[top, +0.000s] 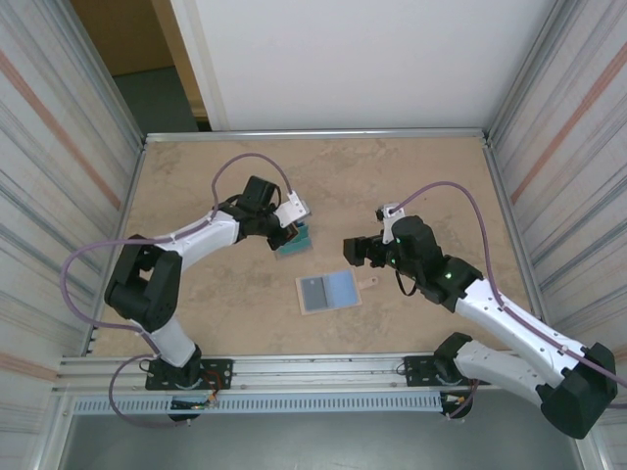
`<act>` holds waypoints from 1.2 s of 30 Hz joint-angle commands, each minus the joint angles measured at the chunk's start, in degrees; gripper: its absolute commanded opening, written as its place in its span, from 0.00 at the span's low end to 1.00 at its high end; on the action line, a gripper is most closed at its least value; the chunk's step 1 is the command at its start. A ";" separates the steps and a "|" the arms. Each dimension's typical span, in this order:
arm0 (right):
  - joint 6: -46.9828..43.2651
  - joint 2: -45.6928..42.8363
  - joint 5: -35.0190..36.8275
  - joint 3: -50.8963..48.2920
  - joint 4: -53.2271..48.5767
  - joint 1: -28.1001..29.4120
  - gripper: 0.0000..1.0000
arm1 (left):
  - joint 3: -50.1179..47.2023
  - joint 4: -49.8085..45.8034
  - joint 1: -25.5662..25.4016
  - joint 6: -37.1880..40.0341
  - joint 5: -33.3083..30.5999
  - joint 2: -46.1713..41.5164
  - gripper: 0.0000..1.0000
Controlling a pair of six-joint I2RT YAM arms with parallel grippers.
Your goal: Take the credit cards out of the card holder
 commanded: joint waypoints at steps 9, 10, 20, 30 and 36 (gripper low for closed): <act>1.02 -1.30 0.22 -0.50 -0.35 -0.46 0.99 | 2.54 -0.06 0.57 2.67 0.35 2.63 0.00; 0.98 -1.22 0.13 -0.54 -0.31 -0.54 0.99 | 2.69 -0.18 0.55 2.68 0.33 2.70 0.00; 1.20 -0.89 -0.29 -0.45 -0.35 -0.60 0.99 | 3.53 -2.43 0.59 1.06 0.46 0.68 0.18; 4.78 1.21 0.57 1.76 -4.79 -0.47 0.99 | 0.55 -1.96 0.54 -4.06 0.58 -8.22 0.27; 10.43 5.57 2.33 4.44 -11.47 2.91 0.79 | -6.36 2.20 -0.50 -13.20 -6.34 -18.81 0.48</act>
